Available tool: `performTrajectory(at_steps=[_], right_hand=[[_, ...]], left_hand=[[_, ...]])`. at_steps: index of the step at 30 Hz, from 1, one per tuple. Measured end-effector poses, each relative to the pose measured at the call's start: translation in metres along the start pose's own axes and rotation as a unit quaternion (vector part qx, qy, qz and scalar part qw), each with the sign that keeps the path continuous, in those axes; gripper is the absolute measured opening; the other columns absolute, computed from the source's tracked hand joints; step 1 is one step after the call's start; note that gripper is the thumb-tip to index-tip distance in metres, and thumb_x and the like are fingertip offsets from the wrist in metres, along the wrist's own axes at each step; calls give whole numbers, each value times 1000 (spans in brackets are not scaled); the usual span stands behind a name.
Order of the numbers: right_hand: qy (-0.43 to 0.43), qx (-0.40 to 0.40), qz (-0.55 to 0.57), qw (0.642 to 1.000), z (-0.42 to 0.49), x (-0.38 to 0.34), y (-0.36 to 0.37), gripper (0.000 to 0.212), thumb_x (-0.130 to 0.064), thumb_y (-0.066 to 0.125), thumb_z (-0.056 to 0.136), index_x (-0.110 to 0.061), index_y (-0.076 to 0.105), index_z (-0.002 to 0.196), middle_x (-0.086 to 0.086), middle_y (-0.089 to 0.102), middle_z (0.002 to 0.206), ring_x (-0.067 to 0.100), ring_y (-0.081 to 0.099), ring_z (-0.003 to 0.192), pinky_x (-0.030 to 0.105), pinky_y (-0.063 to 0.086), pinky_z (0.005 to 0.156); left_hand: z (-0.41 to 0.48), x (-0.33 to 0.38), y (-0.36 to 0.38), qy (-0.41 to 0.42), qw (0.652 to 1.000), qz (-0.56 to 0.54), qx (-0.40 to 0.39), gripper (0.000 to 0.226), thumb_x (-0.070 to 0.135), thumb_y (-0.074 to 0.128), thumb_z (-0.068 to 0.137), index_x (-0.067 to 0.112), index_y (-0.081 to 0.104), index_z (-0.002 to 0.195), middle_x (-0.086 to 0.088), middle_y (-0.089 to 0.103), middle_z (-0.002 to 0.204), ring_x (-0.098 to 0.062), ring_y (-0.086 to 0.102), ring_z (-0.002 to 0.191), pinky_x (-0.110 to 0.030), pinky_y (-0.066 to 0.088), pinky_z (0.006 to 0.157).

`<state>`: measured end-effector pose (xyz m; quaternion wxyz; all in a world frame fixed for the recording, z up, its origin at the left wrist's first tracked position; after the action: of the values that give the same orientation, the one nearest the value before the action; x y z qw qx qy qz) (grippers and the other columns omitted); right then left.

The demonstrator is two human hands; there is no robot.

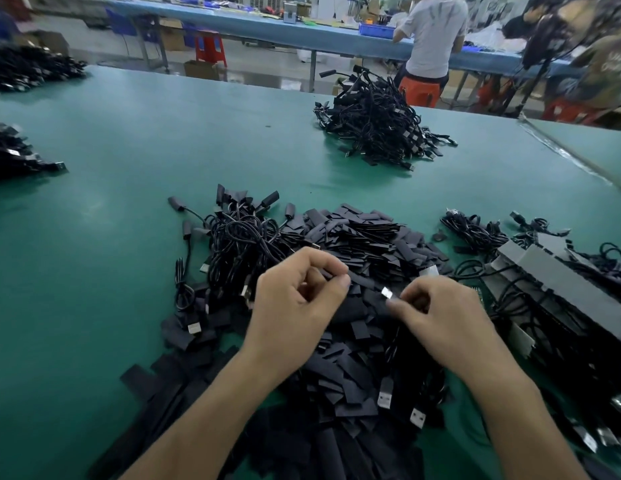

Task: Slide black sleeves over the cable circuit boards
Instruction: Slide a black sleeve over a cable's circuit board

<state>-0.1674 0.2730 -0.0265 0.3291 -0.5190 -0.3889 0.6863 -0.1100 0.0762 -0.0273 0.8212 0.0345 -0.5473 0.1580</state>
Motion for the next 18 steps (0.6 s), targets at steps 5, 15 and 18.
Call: performTrajectory(at_steps=[5, 15, 18], right_hand=[[-80, 244, 272, 927, -5, -15, -28, 15, -44, 50, 99, -36, 54, 87, -9, 66, 70, 2, 58, 54, 10, 40, 47], [-218, 187, 471, 834, -18, -47, -14, 15, -18, 48, 103, -14, 61, 99, 4, 70, 84, 29, 70, 75, 42, 58, 66], [-253, 115, 433, 857, -22, -57, -4, 20, -26, 52, 100, -12, 66, 99, 0, 73, 91, 22, 71, 82, 38, 58, 71]], left_hand=[[-8, -10, 11, -70, 992, -78, -63, 8, 21, 75, 89, 25, 68, 86, 1, 68, 70, -18, 65, 51, -26, 50, 45], [-15, -18, 26, -74, 983, -19, -167, 48, 54, 78, 74, 52, 60, 118, 12, 70, 109, -9, 65, 63, -32, 59, 67], [-11, -14, 23, -101, 976, -117, -154, 28, 43, 56, 92, 34, 68, 116, 4, 71, 99, -16, 70, 84, -44, 59, 78]])
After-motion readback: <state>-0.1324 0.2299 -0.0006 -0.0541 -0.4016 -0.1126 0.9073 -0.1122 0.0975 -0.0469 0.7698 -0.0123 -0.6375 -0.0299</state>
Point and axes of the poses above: each hand's wrist, its own z-axis towards the middle knuckle, its own y-axis out of the palm, x = y × z, the point moved 4 cm from there along z, towards the middle knuckle
